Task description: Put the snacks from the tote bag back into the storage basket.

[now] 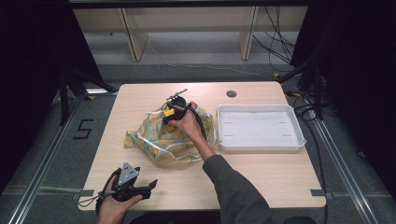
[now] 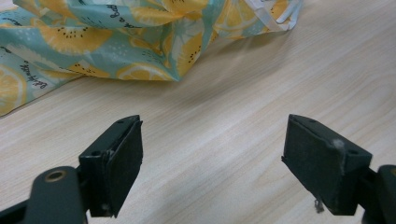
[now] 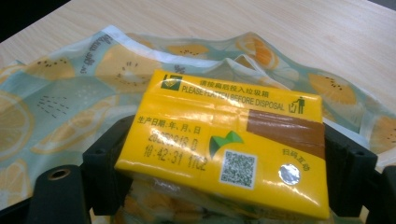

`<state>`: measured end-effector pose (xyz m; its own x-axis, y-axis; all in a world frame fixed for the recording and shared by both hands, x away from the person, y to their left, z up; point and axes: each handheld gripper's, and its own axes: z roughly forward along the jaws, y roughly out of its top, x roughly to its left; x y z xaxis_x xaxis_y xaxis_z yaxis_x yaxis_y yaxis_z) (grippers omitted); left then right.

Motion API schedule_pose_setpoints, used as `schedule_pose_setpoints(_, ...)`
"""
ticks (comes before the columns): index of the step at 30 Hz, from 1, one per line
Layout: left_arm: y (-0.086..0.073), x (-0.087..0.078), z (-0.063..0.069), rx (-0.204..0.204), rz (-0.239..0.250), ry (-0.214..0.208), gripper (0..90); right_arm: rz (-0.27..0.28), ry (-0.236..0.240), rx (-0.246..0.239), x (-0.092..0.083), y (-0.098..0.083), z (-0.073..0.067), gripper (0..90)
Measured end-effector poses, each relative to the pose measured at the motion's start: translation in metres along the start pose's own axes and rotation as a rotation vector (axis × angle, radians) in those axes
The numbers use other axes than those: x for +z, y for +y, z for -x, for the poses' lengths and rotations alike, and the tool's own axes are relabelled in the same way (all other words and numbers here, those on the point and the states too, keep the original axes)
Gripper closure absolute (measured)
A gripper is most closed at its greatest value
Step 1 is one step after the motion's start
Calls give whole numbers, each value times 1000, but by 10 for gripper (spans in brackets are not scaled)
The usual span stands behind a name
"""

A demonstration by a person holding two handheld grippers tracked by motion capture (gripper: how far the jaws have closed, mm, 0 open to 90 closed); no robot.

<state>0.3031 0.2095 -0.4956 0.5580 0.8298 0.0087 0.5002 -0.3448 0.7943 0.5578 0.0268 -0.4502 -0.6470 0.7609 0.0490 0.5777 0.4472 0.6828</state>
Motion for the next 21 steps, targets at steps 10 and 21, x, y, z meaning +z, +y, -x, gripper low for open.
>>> schedule_pose_setpoints(10, 0, 1, 0, 21, -10, -11, 196, 4, -26, 16, 2, 0, -3, 213)
schedule_pose_setpoints(21, -1, 3, 1, 7, -8, -17, 196, 12, -77, -7, -3, 1, -6, 290)
